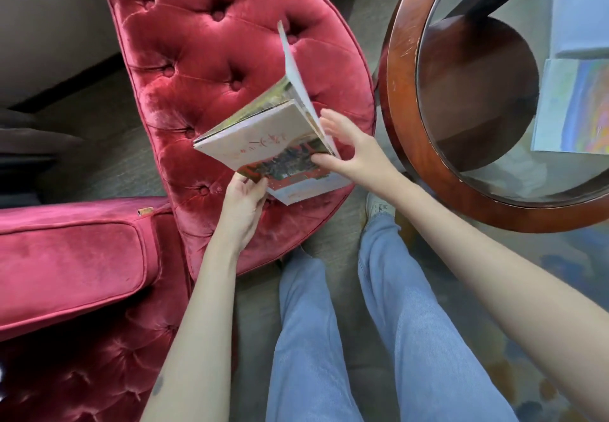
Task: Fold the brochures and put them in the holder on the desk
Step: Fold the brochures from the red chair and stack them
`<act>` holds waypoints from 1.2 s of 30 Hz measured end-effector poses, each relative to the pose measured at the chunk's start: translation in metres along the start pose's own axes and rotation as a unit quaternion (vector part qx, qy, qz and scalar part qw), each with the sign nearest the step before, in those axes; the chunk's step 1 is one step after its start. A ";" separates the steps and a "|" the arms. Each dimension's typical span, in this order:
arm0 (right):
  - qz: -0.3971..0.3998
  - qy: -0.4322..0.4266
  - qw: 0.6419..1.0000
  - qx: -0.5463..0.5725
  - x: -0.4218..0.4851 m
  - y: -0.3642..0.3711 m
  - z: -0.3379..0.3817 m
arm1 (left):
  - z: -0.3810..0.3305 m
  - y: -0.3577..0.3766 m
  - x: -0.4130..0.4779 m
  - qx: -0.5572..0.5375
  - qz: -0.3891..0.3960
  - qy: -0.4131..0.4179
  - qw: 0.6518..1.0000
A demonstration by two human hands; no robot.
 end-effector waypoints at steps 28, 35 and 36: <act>-0.093 -0.060 0.968 -0.224 -0.103 -0.146 0.088 | -0.166 0.233 -0.089 0.600 0.119 0.371 0.699; -0.199 0.007 0.969 -0.146 -0.133 -0.243 0.049 | -0.193 0.234 -0.072 0.520 0.066 0.339 0.781; -0.228 0.014 0.967 -0.112 -0.138 -0.256 0.042 | -0.193 0.233 -0.071 0.501 0.055 0.329 0.798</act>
Point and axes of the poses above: each hand's wrist, its own x-axis towards the middle knuckle, its own y-axis out of the palm, z = x × y, the point moved 10 cm from there along x, towards the middle knuckle, and after that the axes turned 4 degrees about -x, right-handed, at the moved point
